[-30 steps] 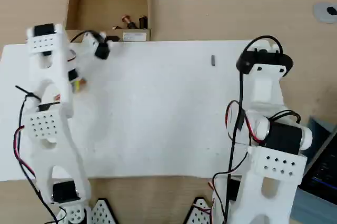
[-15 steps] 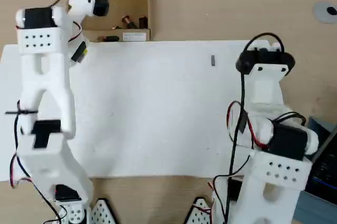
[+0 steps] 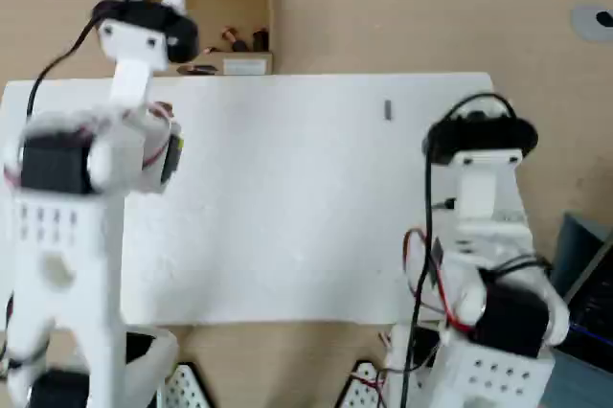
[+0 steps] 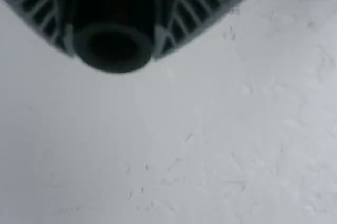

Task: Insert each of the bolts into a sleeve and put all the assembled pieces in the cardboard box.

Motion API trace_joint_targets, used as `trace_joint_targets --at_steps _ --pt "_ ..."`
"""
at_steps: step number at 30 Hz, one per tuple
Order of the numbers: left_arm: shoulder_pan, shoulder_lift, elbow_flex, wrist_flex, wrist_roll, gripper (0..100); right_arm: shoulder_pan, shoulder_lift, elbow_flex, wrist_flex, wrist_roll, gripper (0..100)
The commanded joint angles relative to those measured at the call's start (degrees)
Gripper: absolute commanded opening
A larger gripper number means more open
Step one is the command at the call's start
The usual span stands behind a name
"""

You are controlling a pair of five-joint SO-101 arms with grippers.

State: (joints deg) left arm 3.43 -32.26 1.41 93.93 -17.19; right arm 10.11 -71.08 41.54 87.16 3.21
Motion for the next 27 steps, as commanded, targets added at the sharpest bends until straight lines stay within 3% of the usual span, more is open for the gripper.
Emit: trace_joint_targets --at_steps 1,8,17,22,27 --pt "0.6 -11.6 12.1 -9.3 6.2 0 0.1 -6.6 5.5 -5.9 -0.2 0.9" --pt "0.7 -28.5 34.0 -24.5 13.9 0 -1.9 -16.1 17.8 -14.9 -0.3 0.9" --pt "0.8 -49.9 54.7 -37.3 17.2 0 -17.7 -26.2 29.7 -22.4 -8.4 0.9" --pt "0.8 -62.3 64.5 -43.4 17.8 0 -25.5 -30.2 33.9 -26.6 -8.2 0.9" --pt "0.9 -73.0 69.8 -45.5 23.6 0 -33.7 -33.6 38.9 -31.2 -8.3 0.9"
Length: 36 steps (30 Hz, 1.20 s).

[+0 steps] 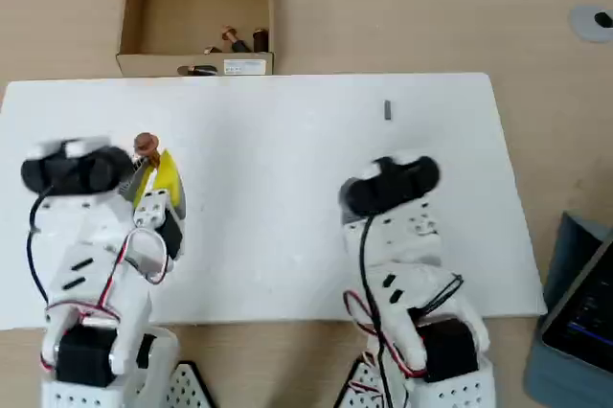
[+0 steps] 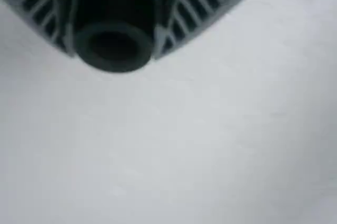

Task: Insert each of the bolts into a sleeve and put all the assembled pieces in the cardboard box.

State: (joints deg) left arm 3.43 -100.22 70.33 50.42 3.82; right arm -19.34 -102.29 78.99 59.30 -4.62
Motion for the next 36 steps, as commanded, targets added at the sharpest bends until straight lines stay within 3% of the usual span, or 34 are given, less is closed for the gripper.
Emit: trace_joint_targets --at_steps 1,8,14,29,36 --pt "0.9 -5.0 1.0 -2.2 3.5 0 -6.0 -3.0 2.4 -4.1 -0.4 0.9" --pt "1.4 -4.0 0.2 -2.3 11.8 0 -17.4 -7.1 7.2 -9.8 -0.4 0.9" --pt "7.4 -4.0 -1.4 -2.3 16.2 0 -23.1 -8.8 9.4 -10.7 -0.4 0.9" --pt "20.6 -4.0 -3.0 -2.2 19.0 0 -27.6 -9.0 9.0 -11.1 -0.2 0.9" --pt "23.3 -4.0 -0.4 -2.2 19.0 0 -27.6 -9.0 6.0 -11.1 -0.1 0.9"
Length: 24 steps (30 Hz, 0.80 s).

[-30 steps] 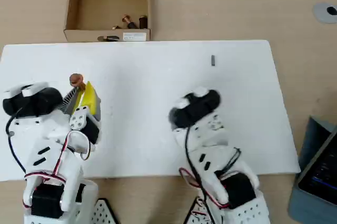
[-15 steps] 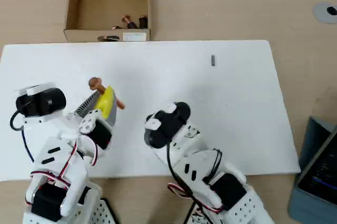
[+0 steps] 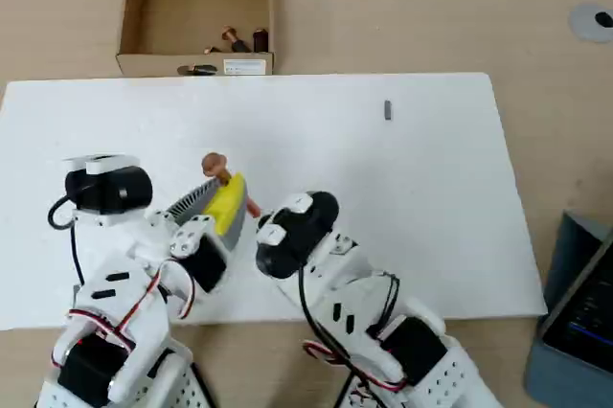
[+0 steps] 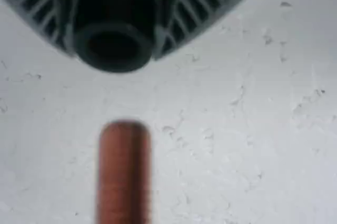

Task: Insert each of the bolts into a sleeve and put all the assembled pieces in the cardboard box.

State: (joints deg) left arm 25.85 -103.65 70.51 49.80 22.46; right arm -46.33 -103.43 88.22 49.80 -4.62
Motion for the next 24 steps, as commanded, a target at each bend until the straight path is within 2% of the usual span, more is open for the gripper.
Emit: trace_joint_targets --at_steps 1,10,18,24 --pt "0.9 -0.6 0.0 -1.6 0.3 0 -0.7 -7.9 -3.7 -1.5 -0.1 0.9" --pt "0.9 -0.6 2.7 -1.8 0.3 0 -0.7 -7.9 -6.0 -1.4 -0.1 0.9" --pt "0.9 -0.5 5.9 -7.1 0.1 0 -0.7 -7.7 -7.5 -1.2 -0.1 0.9" --pt "1.0 -0.5 6.8 -7.7 0.1 0 -0.7 -7.8 -8.0 -1.2 -0.1 0.9"
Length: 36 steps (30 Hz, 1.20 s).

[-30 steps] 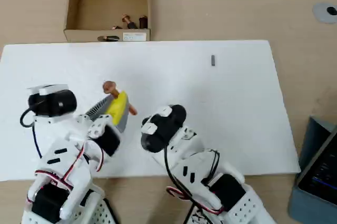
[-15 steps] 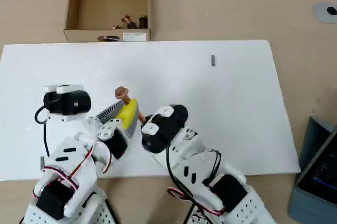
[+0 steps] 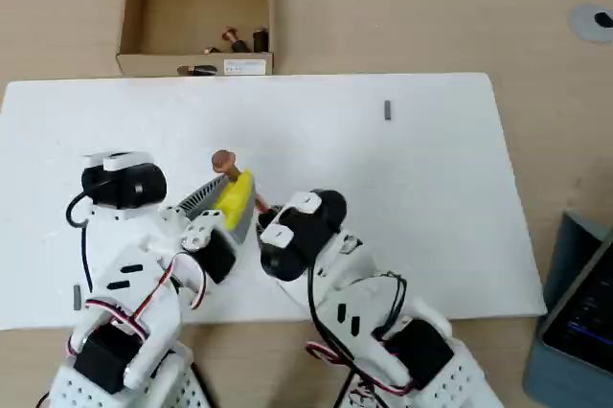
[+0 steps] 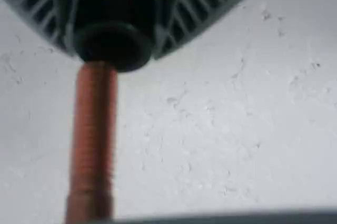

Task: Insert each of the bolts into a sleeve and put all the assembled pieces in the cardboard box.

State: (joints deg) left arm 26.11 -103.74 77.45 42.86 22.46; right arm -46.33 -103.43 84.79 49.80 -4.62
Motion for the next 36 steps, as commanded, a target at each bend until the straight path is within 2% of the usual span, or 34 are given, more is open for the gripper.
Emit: trace_joint_targets --at_steps 1,6,11,16,21,28,34,36 --pt "0.7 -0.4 -0.2 -0.7 0.1 0 -0.7 -7.8 -4.5 -1.2 -0.1 0.9" --pt "2.6 -0.4 -0.4 -0.3 0.0 0 -0.7 -7.8 -4.2 -1.1 -0.1 0.9" --pt "7.1 -0.4 -3.0 4.7 -0.1 0 -0.5 -7.7 -4.1 -1.1 -0.1 0.9" --pt "7.0 -0.4 -4.0 6.9 -0.2 0 -0.5 -7.8 -4.0 -1.1 -0.1 0.9" --pt "7.6 -0.4 -1.7 6.8 -0.2 0 -0.5 -7.9 -4.2 -1.1 0.4 0.9" --pt "14.3 -0.4 4.8 6.7 -3.9 0 -0.6 -7.9 -4.2 -1.4 3.2 0.9" --pt "12.6 -0.4 5.5 6.6 -3.9 1 -0.6 -7.9 -4.2 -1.3 3.2 0.9" --pt "11.1 -0.4 5.1 6.8 -3.9 4 -0.6 -7.9 -4.1 -1.3 3.2 0.9"
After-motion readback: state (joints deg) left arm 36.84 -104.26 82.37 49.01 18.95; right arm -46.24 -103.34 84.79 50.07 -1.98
